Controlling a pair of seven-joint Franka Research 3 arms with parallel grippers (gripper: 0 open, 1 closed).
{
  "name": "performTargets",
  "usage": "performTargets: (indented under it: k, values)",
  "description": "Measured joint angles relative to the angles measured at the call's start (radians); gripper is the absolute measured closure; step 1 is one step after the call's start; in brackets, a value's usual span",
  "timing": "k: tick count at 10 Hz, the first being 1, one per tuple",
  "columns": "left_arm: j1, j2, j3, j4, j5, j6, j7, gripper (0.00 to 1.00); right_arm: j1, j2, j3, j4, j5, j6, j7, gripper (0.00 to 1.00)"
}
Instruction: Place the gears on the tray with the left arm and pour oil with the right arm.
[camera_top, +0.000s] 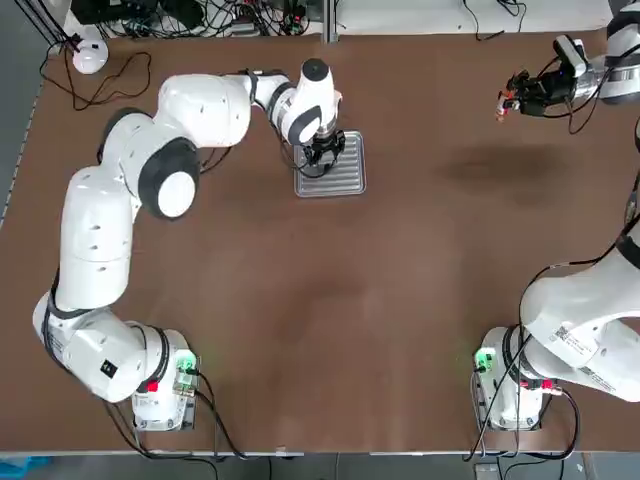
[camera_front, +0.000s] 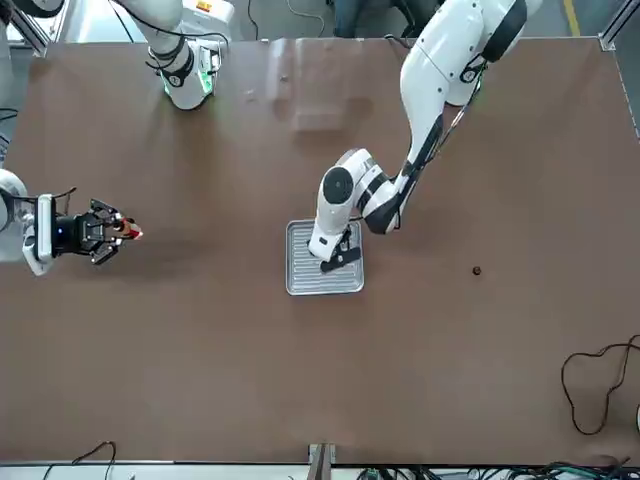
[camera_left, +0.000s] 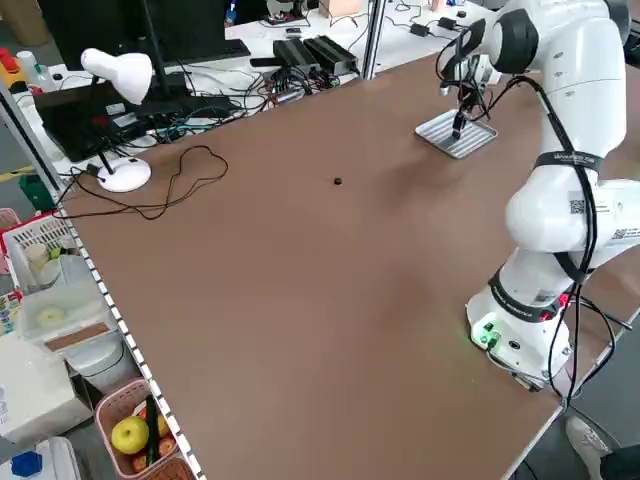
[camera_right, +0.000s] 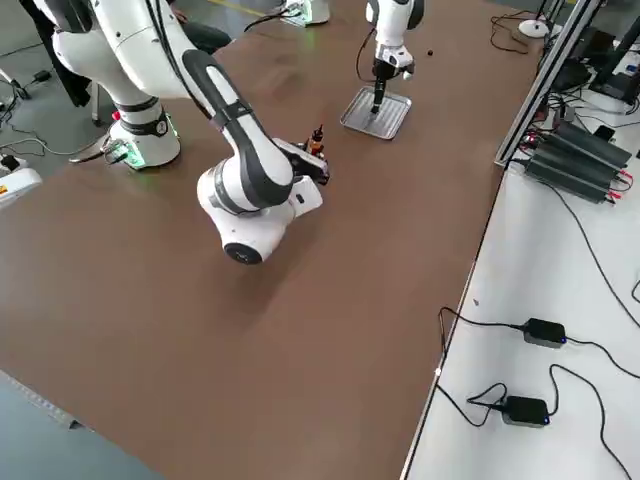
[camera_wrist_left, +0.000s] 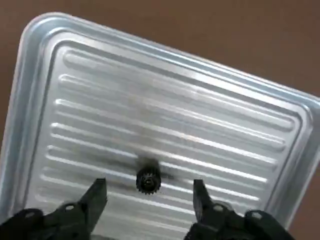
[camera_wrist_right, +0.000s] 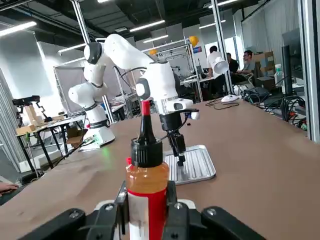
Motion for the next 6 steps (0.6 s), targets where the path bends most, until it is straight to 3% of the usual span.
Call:
performTargets:
  k: [1,6]
  values:
    - [0.000,0.000,0.000,0.005,0.000,0.000,0.000,0.05,0.001,0.000,0.000,-0.001,0.000,-0.003,0.001,0.69]
    - [0.090,-0.054,0.009,0.028,0.002,-0.019,0.177,0.02,0.070,-0.024,0.001,-0.011,0.001,-0.020,0.007,0.69]
